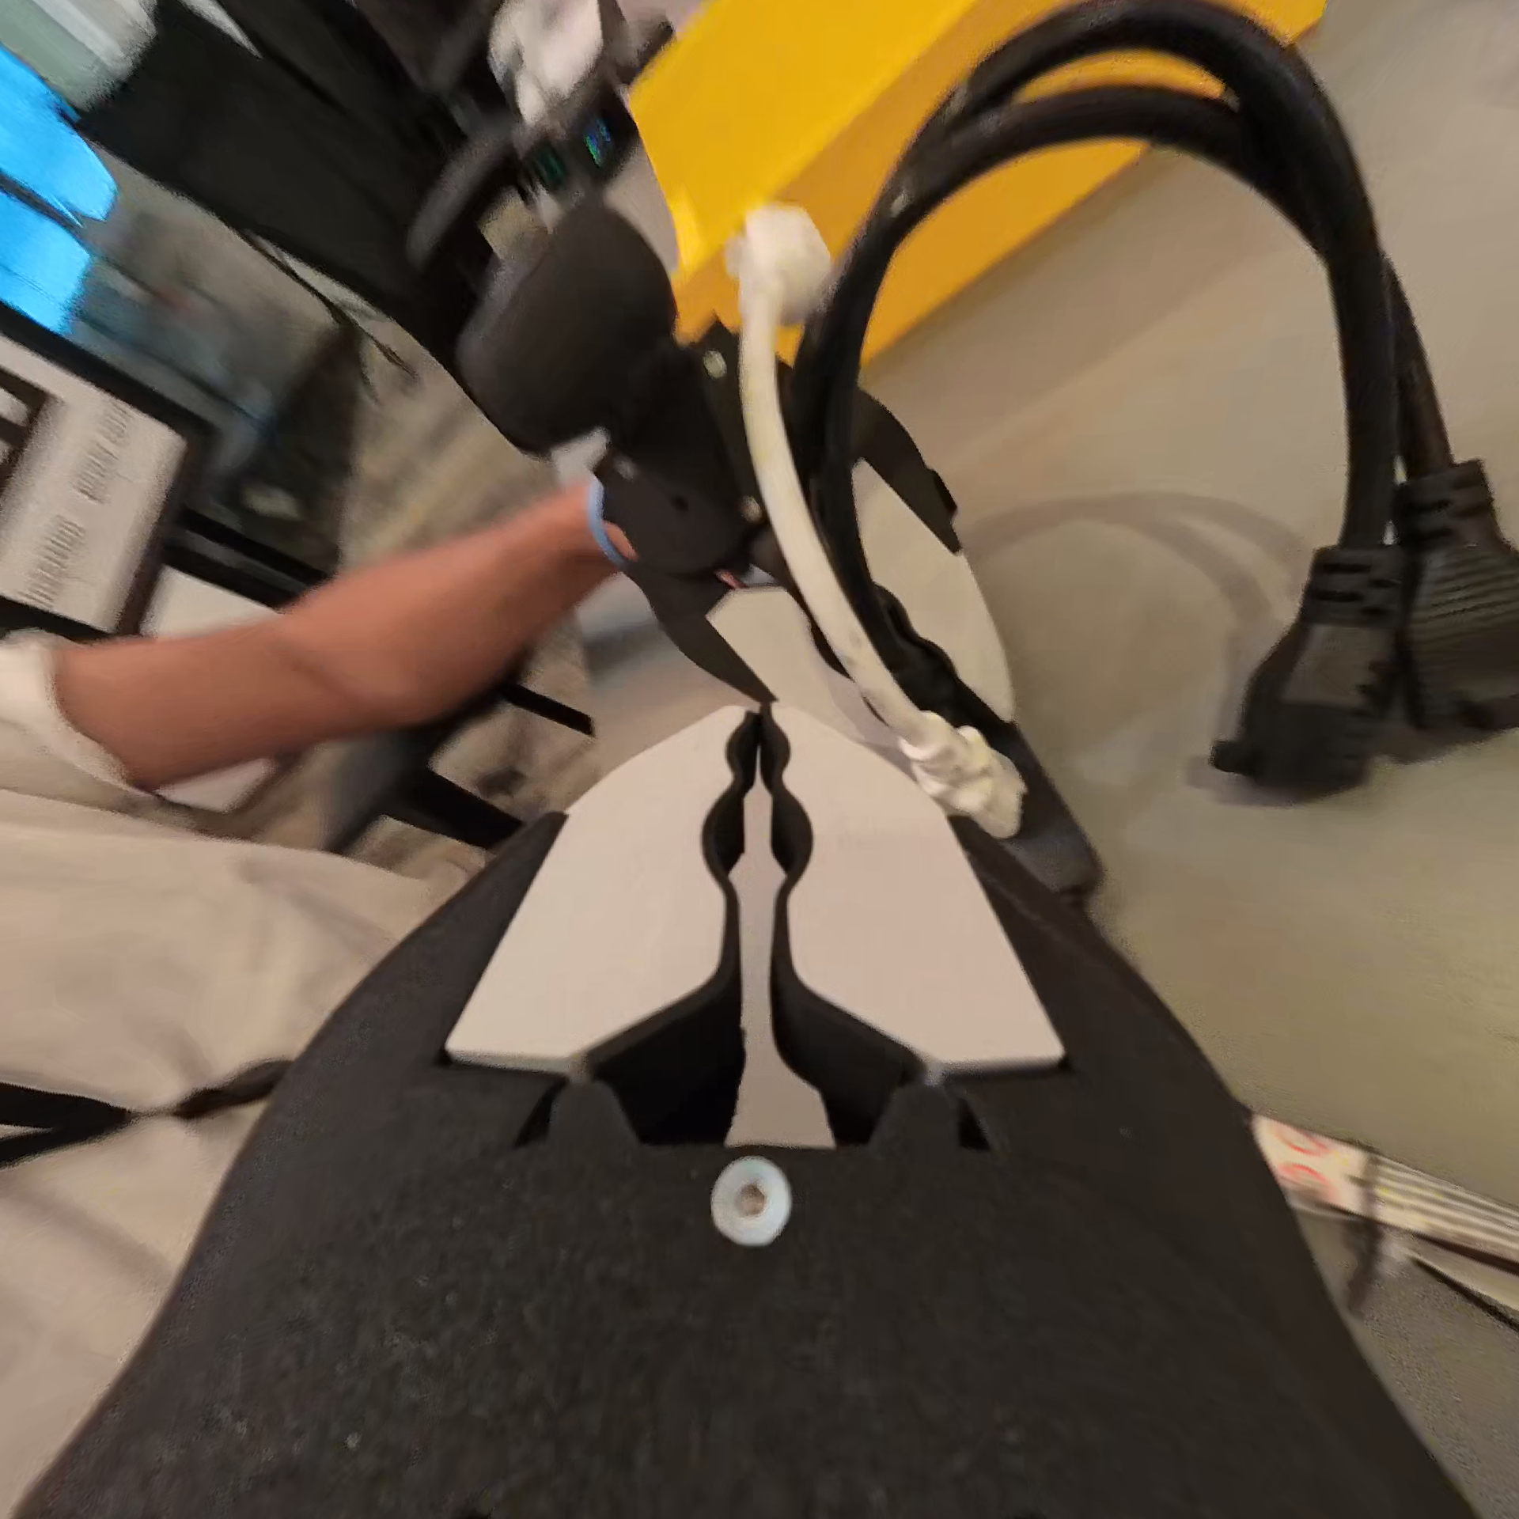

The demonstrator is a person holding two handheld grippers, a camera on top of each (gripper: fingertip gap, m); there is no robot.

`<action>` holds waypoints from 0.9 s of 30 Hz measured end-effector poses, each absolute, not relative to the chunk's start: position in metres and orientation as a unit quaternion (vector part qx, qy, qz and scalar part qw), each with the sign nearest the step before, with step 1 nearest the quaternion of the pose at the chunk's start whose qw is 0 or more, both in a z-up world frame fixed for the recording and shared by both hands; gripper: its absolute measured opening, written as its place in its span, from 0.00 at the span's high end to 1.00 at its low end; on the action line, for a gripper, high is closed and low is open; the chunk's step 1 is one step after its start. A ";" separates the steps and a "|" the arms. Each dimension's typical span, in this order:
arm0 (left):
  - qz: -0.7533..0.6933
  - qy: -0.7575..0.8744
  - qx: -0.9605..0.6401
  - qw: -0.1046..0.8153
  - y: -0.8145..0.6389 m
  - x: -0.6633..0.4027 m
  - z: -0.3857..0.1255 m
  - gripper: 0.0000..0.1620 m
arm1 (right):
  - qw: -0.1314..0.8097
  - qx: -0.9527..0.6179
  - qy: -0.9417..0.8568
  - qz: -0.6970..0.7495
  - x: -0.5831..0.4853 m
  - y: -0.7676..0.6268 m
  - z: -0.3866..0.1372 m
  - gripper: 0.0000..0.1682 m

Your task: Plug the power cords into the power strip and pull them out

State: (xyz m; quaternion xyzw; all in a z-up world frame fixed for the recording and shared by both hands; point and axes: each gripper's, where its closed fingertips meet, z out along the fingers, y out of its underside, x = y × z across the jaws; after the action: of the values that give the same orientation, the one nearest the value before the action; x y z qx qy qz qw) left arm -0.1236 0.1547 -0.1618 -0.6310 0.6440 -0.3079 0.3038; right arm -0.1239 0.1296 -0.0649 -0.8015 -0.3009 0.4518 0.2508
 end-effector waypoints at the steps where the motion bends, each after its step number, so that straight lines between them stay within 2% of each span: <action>1: -0.309 0.643 -0.632 0.304 0.155 -0.124 -0.162 0.85 | 0.249 -0.795 -0.282 0.477 -0.126 0.129 -0.056 1.00; 5: -0.311 0.640 -0.633 0.305 0.155 -0.123 -0.162 0.85 | 0.231 -0.750 -0.208 0.585 -0.135 0.127 -0.028 0.87; 8: -0.313 0.638 -0.634 0.305 0.155 -0.123 -0.162 0.85 | 0.243 -0.725 -0.208 0.610 -0.136 0.126 -0.021 0.90; 10: -0.315 0.637 -0.634 0.305 0.155 -0.123 -0.162 0.85 | 0.257 -0.737 -0.217 0.587 -0.134 0.128 -0.027 1.00; 20: -0.323 0.635 -0.632 0.305 0.154 -0.123 -0.161 0.85 | 0.266 -0.762 -0.262 0.530 -0.147 0.125 -0.041 1.00; 24: -0.324 0.634 -0.632 0.305 0.154 -0.123 -0.161 0.85 | 0.316 -0.764 -0.265 0.497 -0.147 0.136 -0.039 1.00; 26: -0.324 0.634 -0.632 0.305 0.154 -0.123 -0.161 0.85 | 0.336 -0.759 -0.267 0.490 -0.148 0.139 -0.036 0.85; 27: -0.324 0.634 -0.632 0.305 0.154 -0.123 -0.161 0.85 | 0.339 -0.754 -0.267 0.495 -0.149 0.138 -0.034 0.83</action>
State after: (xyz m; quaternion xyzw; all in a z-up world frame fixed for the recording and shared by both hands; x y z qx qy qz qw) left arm -0.1228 0.1544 -0.1612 -0.6322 0.6343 -0.3242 0.3047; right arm -0.1490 0.1379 -0.0339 -0.7542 -0.2669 0.4950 0.3389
